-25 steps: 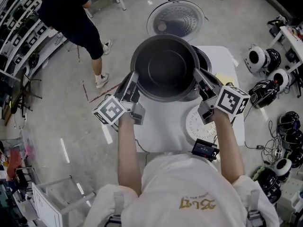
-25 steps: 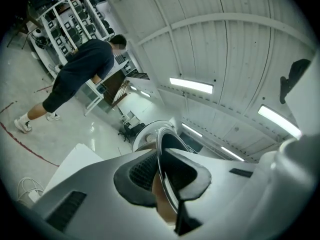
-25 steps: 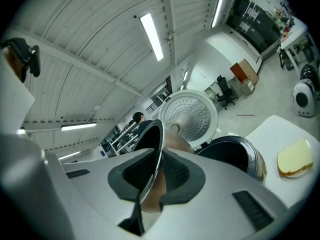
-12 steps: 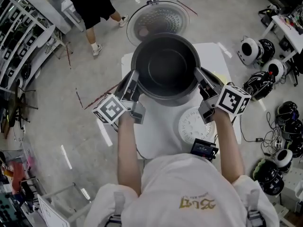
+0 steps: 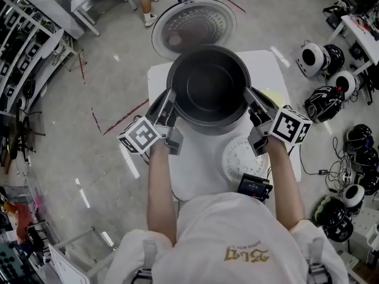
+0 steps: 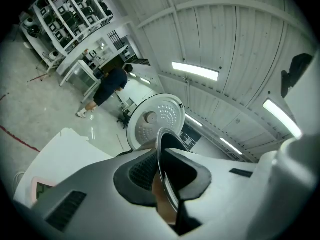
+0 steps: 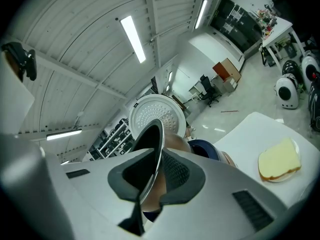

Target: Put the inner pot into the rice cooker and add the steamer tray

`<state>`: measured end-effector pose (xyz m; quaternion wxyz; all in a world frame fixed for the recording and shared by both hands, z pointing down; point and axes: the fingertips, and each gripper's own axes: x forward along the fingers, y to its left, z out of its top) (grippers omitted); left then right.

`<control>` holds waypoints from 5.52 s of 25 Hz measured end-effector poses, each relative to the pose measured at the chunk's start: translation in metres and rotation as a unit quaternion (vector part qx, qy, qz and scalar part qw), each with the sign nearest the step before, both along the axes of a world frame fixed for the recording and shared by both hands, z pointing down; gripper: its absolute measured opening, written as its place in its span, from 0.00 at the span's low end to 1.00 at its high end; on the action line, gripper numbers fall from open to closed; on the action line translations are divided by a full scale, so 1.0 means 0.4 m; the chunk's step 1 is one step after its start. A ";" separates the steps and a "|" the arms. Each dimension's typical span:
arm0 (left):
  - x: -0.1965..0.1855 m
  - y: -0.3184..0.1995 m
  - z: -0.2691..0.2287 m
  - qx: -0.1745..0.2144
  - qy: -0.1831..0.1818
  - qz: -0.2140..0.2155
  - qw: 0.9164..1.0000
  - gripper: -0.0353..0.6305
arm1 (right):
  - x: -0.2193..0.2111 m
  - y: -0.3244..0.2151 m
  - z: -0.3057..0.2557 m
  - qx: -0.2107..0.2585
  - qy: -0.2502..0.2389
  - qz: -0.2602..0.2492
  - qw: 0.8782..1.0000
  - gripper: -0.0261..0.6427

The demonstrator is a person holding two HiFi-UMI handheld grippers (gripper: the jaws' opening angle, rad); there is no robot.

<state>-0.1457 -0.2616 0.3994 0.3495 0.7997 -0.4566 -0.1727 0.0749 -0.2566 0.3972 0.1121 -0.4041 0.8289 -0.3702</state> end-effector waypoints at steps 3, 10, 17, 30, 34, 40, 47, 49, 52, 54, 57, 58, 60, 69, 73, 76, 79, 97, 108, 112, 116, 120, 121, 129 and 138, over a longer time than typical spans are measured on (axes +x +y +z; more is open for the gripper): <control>0.002 -0.016 0.022 -0.009 -0.007 0.003 1.000 0.14 | 0.000 -0.015 0.019 -0.007 0.006 0.002 1.000 0.12; 0.005 -0.046 0.088 -0.036 -0.037 0.012 0.999 0.15 | 0.002 -0.040 0.072 -0.030 0.016 0.005 0.999 0.12; 0.029 -0.064 0.142 -0.056 -0.092 0.023 0.994 0.17 | 0.021 -0.057 0.128 -0.049 0.033 0.006 0.998 0.13; 0.033 -0.079 0.204 -0.080 -0.170 0.027 0.982 0.19 | 0.010 -0.066 0.185 -0.029 0.162 -0.018 0.986 0.18; 0.030 -0.084 0.223 -0.085 -0.190 0.024 0.978 0.20 | 0.005 -0.070 0.199 -0.024 0.185 -0.025 0.982 0.19; 0.036 -0.090 0.228 -0.085 -0.184 0.008 0.979 0.21 | 0.011 -0.077 0.218 -0.035 0.186 -0.028 0.982 0.20; 0.033 -0.088 0.226 -0.068 -0.181 -0.007 0.981 0.27 | 0.030 -0.086 0.235 -0.021 0.231 -0.003 0.973 0.20; 0.026 -0.083 0.222 -0.061 -0.163 -0.023 0.984 0.33 | 0.052 -0.087 0.235 -0.012 0.258 0.015 0.966 0.26; 0.017 -0.073 0.221 -0.055 -0.157 -0.035 0.986 0.34 | 0.069 -0.077 0.227 -0.008 0.259 0.019 0.966 0.25; 0.017 -0.065 0.222 -0.056 -0.156 -0.035 0.986 0.36 | 0.080 -0.066 0.224 -0.007 0.257 0.024 0.966 0.24; 0.019 -0.051 0.222 -0.057 -0.153 -0.033 0.986 0.37 | 0.094 -0.050 0.217 -0.006 0.252 0.036 0.967 0.24; 0.020 -0.046 0.222 -0.057 -0.151 -0.033 0.986 0.38 | 0.098 -0.047 0.214 -0.004 0.251 0.040 0.967 0.23; 0.027 -0.037 0.221 -0.057 -0.149 -0.031 0.987 0.38 | 0.108 -0.038 0.209 -0.002 0.250 0.045 0.967 0.23; 0.052 0.052 0.200 -0.048 -0.145 -0.012 0.988 0.36 | 0.153 0.052 0.211 -0.009 0.254 0.059 0.965 0.23; 0.066 0.093 0.206 -0.048 -0.145 -0.002 0.988 0.35 | 0.164 0.101 0.221 -0.014 0.255 0.066 0.965 0.23; 0.082 0.127 0.205 -0.046 -0.145 0.007 0.988 0.34 | 0.169 0.144 0.231 -0.018 0.254 0.069 0.964 0.23; 0.095 0.158 0.204 -0.045 -0.143 0.015 0.989 0.34 | 0.176 0.182 0.237 -0.022 0.255 0.075 0.964 0.24; 0.211 0.321 0.267 -0.065 -0.133 0.076 0.986 0.34 | 0.298 0.434 0.301 -0.076 0.261 0.124 0.954 0.24; 0.289 0.344 0.365 -0.119 -0.166 0.073 0.976 0.34 | 0.355 0.443 0.445 -0.125 0.262 0.065 0.955 0.25; 0.285 0.384 0.436 -0.155 -0.182 0.071 0.968 0.36 | 0.342 0.451 0.514 -0.146 0.263 0.024 0.953 0.25; 0.299 0.416 0.493 -0.186 -0.184 0.065 0.963 0.36 | 0.348 0.472 0.591 -0.173 0.256 -0.011 0.951 0.26; 0.336 0.436 0.544 -0.206 -0.190 0.077 0.957 0.35 | 0.350 0.493 0.643 -0.196 0.243 -0.030 0.949 0.27; 0.343 0.441 0.555 -0.208 -0.190 0.077 0.956 0.36 | 0.350 0.499 0.653 -0.201 0.242 -0.034 0.949 0.27; 0.379 0.503 0.656 -0.253 -0.213 0.085 0.940 0.36 | 0.349 0.530 0.698 -0.212 0.220 -0.061 0.950 0.25; 0.407 0.501 0.693 -0.264 -0.212 0.061 0.939 0.31 | 0.355 0.530 0.707 -0.213 0.189 -0.065 0.956 0.22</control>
